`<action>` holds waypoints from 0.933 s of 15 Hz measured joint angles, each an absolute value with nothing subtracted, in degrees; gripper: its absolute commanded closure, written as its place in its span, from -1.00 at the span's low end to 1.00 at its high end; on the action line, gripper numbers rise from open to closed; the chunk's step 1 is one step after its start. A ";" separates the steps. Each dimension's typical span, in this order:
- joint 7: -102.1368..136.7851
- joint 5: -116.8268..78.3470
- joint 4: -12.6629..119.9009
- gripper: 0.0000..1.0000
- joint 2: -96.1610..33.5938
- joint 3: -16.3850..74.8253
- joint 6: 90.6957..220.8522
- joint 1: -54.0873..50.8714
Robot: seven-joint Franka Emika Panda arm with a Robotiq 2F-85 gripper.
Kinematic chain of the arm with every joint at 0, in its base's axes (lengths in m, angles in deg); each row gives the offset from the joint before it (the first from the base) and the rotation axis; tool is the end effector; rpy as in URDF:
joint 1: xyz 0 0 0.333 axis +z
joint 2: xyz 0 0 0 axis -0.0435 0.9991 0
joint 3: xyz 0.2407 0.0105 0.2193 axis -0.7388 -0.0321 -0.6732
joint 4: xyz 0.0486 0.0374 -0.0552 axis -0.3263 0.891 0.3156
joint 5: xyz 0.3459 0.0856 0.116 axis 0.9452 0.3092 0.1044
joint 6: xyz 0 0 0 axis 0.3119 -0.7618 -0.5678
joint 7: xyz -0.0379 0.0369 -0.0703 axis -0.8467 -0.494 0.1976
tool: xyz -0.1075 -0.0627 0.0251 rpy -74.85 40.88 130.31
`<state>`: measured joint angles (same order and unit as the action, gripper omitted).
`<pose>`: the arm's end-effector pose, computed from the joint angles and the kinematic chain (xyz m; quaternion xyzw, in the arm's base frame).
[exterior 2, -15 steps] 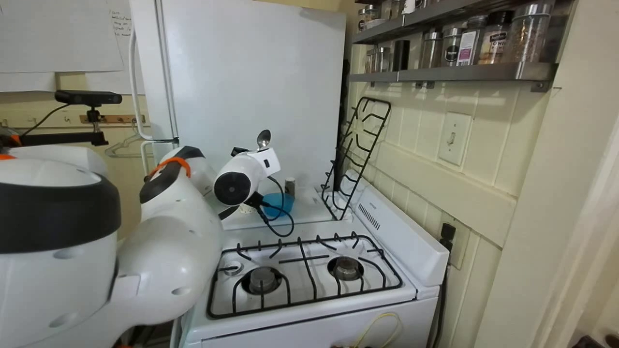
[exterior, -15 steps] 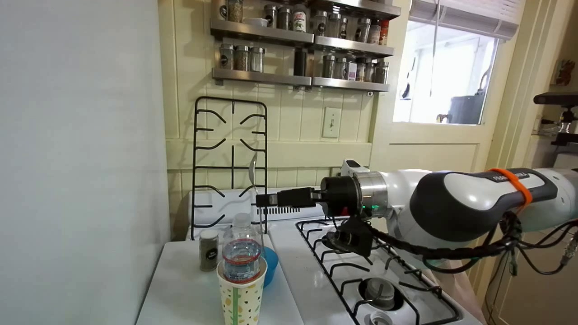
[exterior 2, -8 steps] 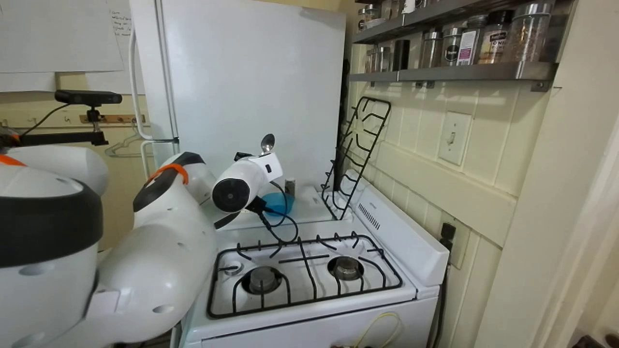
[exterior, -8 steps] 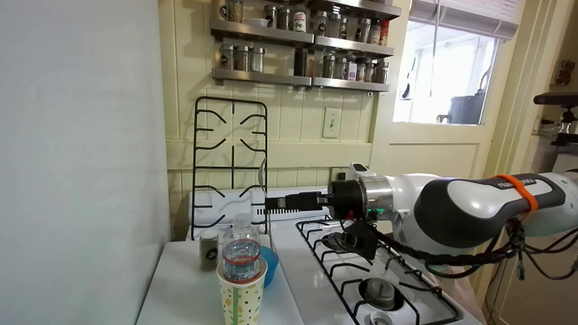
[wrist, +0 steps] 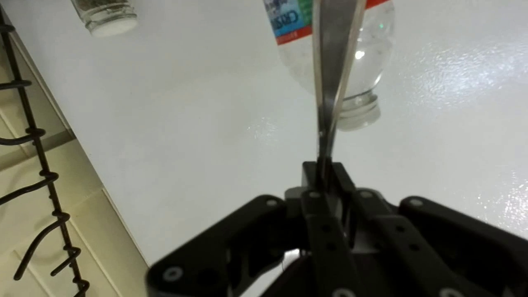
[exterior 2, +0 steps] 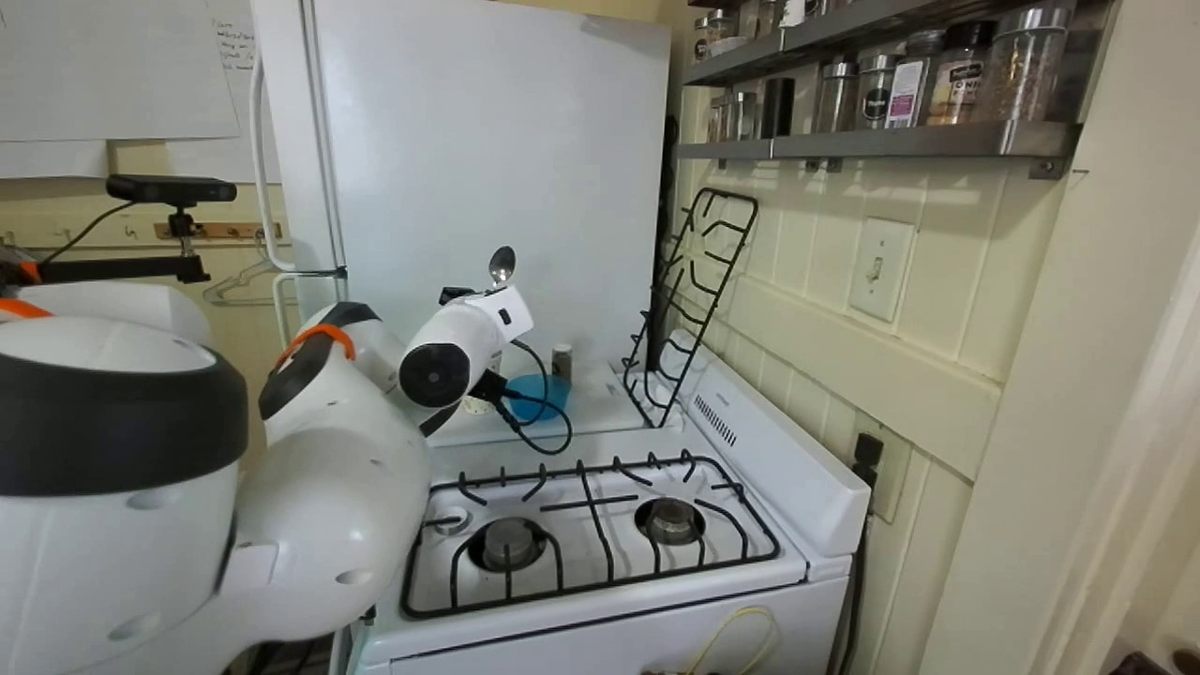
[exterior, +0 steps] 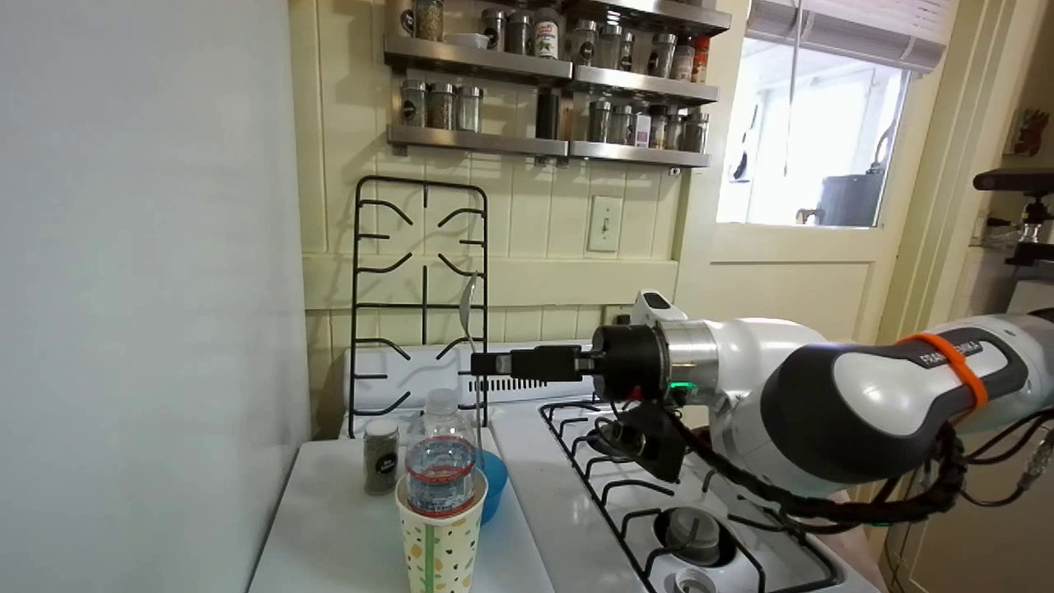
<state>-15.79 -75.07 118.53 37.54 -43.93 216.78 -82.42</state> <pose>0.3906 0.1135 0.2843 -0.6563 -0.2920 -0.5102 0.4730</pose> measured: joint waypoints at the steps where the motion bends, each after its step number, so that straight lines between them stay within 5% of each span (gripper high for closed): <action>1: -15.07 -76.39 118.53 0.95 37.54 -43.47 217.31 -82.15; 14: -11.08 -92.78 115.24 0.95 37.54 -35.41 222.91 -81.99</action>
<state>-11.08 -92.78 115.24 37.54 -35.41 222.91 -81.99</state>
